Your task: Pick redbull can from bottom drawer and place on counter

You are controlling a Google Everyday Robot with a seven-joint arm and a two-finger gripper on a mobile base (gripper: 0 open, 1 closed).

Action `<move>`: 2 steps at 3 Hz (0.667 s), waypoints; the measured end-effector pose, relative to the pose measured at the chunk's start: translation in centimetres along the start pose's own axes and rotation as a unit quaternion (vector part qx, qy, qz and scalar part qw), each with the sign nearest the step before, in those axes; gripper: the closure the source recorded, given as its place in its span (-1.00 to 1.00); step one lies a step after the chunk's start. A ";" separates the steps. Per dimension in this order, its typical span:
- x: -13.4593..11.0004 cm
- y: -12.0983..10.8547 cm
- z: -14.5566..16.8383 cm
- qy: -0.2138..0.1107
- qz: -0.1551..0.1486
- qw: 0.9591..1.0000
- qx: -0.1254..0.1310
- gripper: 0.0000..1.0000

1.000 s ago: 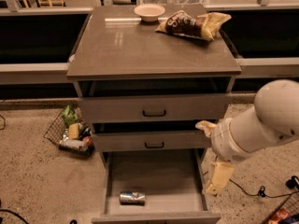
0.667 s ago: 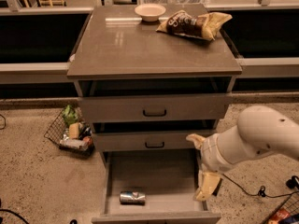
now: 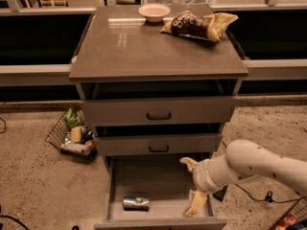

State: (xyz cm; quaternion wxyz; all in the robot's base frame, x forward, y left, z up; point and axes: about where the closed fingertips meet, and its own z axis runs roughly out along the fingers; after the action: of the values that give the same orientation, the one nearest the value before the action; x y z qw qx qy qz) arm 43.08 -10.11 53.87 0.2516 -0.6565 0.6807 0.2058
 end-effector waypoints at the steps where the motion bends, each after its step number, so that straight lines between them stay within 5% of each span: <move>1: 0.9 0.7 1.8 -0.010 0.012 1.000 -0.014 -1.00; 2: 0.9 0.7 1.8 -0.010 0.012 1.000 -0.014 -1.00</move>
Offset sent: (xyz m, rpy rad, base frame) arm -0.0062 0.0042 -0.0197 0.0212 0.0355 -0.0019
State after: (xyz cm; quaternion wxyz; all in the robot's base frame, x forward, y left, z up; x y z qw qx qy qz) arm 42.46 -9.68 51.89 0.2466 -0.6494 0.6834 0.2244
